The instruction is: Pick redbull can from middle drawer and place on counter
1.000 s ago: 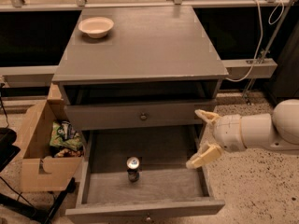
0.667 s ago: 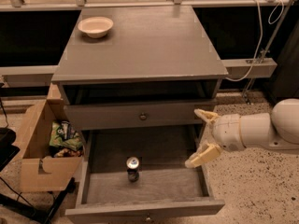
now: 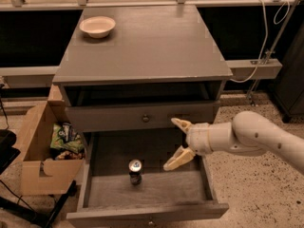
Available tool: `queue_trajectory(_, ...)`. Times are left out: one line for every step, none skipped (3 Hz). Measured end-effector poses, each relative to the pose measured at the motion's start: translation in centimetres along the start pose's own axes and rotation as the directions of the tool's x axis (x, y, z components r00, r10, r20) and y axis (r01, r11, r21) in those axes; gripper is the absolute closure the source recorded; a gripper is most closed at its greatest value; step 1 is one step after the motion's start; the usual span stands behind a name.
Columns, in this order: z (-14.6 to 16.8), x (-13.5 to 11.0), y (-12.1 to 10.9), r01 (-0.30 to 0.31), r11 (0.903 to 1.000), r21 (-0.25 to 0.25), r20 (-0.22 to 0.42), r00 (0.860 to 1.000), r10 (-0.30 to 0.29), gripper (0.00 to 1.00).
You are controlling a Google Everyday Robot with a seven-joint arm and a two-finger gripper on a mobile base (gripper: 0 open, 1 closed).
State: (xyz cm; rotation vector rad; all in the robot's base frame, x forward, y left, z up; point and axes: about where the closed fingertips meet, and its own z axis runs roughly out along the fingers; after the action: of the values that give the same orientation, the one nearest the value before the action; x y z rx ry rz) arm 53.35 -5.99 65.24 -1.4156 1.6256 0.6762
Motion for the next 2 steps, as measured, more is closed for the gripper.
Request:
queue_trajectory(6.0, 3.0, -0.6, -0.003, 0.9995, -0.032, 0.063, 0.998, 0.005, 0.0)
queue_trajectory(11.3, 6.1, -0.2, 0.002, 0.9982, -0.059, 0.11, 0.994, 0.004, 0.0)
